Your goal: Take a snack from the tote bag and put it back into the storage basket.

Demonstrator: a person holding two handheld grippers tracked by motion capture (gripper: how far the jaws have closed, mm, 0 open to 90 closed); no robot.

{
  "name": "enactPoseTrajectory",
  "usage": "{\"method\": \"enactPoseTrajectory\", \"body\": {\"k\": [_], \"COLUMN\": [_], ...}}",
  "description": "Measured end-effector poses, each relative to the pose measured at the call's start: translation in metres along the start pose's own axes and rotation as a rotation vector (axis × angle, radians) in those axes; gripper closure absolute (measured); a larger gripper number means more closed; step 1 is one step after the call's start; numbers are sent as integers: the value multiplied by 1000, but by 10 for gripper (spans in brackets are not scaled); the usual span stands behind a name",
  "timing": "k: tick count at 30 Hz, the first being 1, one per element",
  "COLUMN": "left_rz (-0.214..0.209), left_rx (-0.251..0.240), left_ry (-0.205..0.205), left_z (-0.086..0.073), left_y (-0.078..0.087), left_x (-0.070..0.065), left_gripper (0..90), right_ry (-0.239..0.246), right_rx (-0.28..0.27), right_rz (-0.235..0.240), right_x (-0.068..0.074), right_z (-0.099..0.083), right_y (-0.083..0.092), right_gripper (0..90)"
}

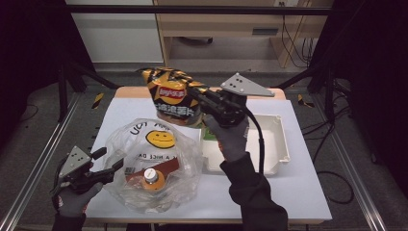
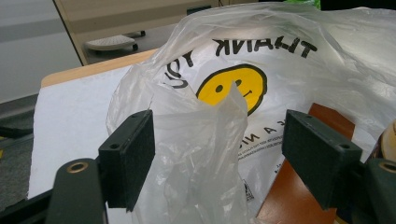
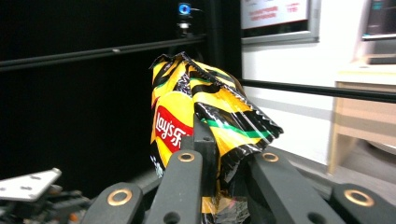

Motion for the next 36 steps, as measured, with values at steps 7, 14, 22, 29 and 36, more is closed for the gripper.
{"method": "enactPoseTrajectory", "body": {"k": [7,14,22,29,36], "left_rz": [1,1,4,6,9], "left_rx": [14,17,29,29,38], "left_ry": [-2,4,4,8,6], "left_z": [-2,-2,-4,-4,-5], "left_y": [-2,-1,-3,-3,-3], "left_x": [1,2,2,4,4], "left_gripper": [251,252,252,253,257], "right_ry": [-25,-32,-63,-94,-113], "right_rx": [-1,24,43,53,72], "right_rz": [-88,-161,-218,-246,-277], "right_x": [-41,-74,-107,-127,-142], "right_z": [-8,-22,-44,-61,-74], "right_y": [31,56,87,102,115], "right_gripper": [857,856,856,855,855]}}
Point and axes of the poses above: each handheld gripper's, and its own axes: y roughly backward along the jaws, z roughly out of its top, x roughly to its left, the point moved 10 cm from there along -y, roughly forward along the jaws, and after that the axes turned 3 degrees about x, right-handed, at the moved point
